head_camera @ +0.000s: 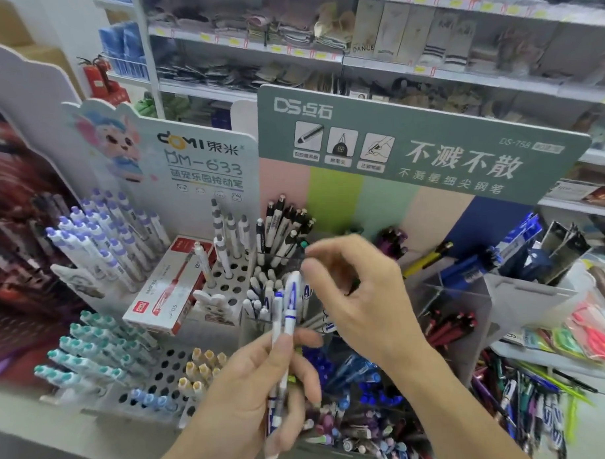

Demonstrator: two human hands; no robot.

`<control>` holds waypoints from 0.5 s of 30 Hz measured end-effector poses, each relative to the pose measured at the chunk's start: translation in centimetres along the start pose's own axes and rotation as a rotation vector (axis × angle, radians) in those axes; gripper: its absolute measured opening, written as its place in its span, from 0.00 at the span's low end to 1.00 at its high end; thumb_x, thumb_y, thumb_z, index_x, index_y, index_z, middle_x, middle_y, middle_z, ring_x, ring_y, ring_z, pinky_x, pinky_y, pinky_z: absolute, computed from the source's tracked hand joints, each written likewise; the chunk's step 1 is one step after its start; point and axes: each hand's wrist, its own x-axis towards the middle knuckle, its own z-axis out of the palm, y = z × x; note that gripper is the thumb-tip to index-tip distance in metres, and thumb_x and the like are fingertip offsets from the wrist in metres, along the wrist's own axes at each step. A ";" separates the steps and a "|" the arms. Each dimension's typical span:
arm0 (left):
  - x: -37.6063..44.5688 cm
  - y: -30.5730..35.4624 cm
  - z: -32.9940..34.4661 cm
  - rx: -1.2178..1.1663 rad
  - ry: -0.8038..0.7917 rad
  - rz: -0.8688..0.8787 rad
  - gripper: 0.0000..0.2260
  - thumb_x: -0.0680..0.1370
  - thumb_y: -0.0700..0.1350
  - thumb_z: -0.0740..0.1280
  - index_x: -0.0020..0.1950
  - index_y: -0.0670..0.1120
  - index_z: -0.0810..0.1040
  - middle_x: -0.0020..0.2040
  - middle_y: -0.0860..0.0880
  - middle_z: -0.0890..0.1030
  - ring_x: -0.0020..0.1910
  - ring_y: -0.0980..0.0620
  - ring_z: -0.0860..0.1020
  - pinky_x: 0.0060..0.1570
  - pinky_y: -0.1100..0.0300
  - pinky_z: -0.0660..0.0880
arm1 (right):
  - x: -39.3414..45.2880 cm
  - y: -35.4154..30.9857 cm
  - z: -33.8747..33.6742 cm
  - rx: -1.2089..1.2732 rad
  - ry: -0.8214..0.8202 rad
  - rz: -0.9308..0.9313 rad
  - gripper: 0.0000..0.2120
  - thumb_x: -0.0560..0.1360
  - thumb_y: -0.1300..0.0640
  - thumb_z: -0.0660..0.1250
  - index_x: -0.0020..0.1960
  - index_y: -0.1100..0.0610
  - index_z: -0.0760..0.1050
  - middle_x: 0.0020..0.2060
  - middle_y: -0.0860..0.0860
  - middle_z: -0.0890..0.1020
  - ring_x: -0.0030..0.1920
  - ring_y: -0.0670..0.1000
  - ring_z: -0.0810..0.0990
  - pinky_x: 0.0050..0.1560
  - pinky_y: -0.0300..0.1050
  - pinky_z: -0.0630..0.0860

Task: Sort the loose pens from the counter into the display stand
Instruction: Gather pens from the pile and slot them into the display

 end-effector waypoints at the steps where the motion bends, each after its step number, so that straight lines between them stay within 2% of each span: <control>1: 0.1 -0.2 0.0 0.061 -0.036 -0.030 0.21 0.75 0.56 0.72 0.56 0.39 0.81 0.36 0.37 0.77 0.15 0.51 0.69 0.17 0.67 0.62 | -1.0 0.1 -0.6 0.051 -0.140 0.145 0.05 0.78 0.52 0.72 0.53 0.52 0.82 0.40 0.46 0.83 0.39 0.47 0.80 0.42 0.39 0.77; 3: 0.3 -0.8 0.2 0.160 -0.114 -0.106 0.19 0.78 0.55 0.65 0.60 0.41 0.79 0.36 0.39 0.76 0.17 0.52 0.69 0.19 0.64 0.57 | -2.7 1.1 -2.0 0.196 -0.296 0.376 0.05 0.78 0.51 0.73 0.50 0.51 0.83 0.39 0.48 0.85 0.36 0.48 0.81 0.41 0.46 0.79; 5: 0.7 -1.3 0.8 0.202 -0.163 -0.179 0.19 0.77 0.54 0.66 0.60 0.42 0.80 0.38 0.39 0.77 0.20 0.50 0.72 0.22 0.60 0.60 | -4.1 2.2 -3.5 0.355 -0.258 0.491 0.06 0.77 0.53 0.72 0.49 0.55 0.84 0.36 0.51 0.85 0.33 0.49 0.80 0.39 0.47 0.78; 8: 0.9 -1.7 1.8 0.235 -0.178 -0.211 0.16 0.78 0.53 0.66 0.58 0.44 0.81 0.42 0.36 0.79 0.25 0.45 0.77 0.26 0.59 0.69 | -6.2 3.3 -5.9 0.526 -0.063 0.557 0.13 0.75 0.50 0.72 0.52 0.58 0.83 0.38 0.59 0.84 0.35 0.54 0.79 0.38 0.45 0.78; 11: 1.0 -1.8 1.7 0.427 -0.046 -0.195 0.15 0.81 0.55 0.60 0.58 0.50 0.82 0.40 0.39 0.79 0.19 0.49 0.70 0.22 0.63 0.60 | -8.1 4.2 -8.3 0.646 0.188 0.552 0.23 0.70 0.39 0.76 0.56 0.54 0.84 0.42 0.61 0.83 0.38 0.56 0.80 0.37 0.44 0.79; 13: 1.4 -2.2 1.6 0.453 0.059 -0.189 0.13 0.81 0.52 0.60 0.60 0.50 0.80 0.38 0.42 0.76 0.20 0.49 0.67 0.21 0.64 0.59 | -9.0 4.3 -9.4 0.602 0.291 0.506 0.17 0.73 0.44 0.73 0.56 0.53 0.84 0.41 0.59 0.83 0.36 0.55 0.81 0.36 0.44 0.80; 15: 1.8 -2.4 1.4 0.415 0.130 -0.188 0.12 0.79 0.37 0.64 0.62 0.47 0.76 0.40 0.42 0.76 0.26 0.45 0.70 0.22 0.60 0.63 | -9.3 3.8 -9.7 0.501 0.328 0.459 0.11 0.75 0.52 0.69 0.55 0.54 0.84 0.39 0.56 0.84 0.35 0.54 0.82 0.37 0.43 0.81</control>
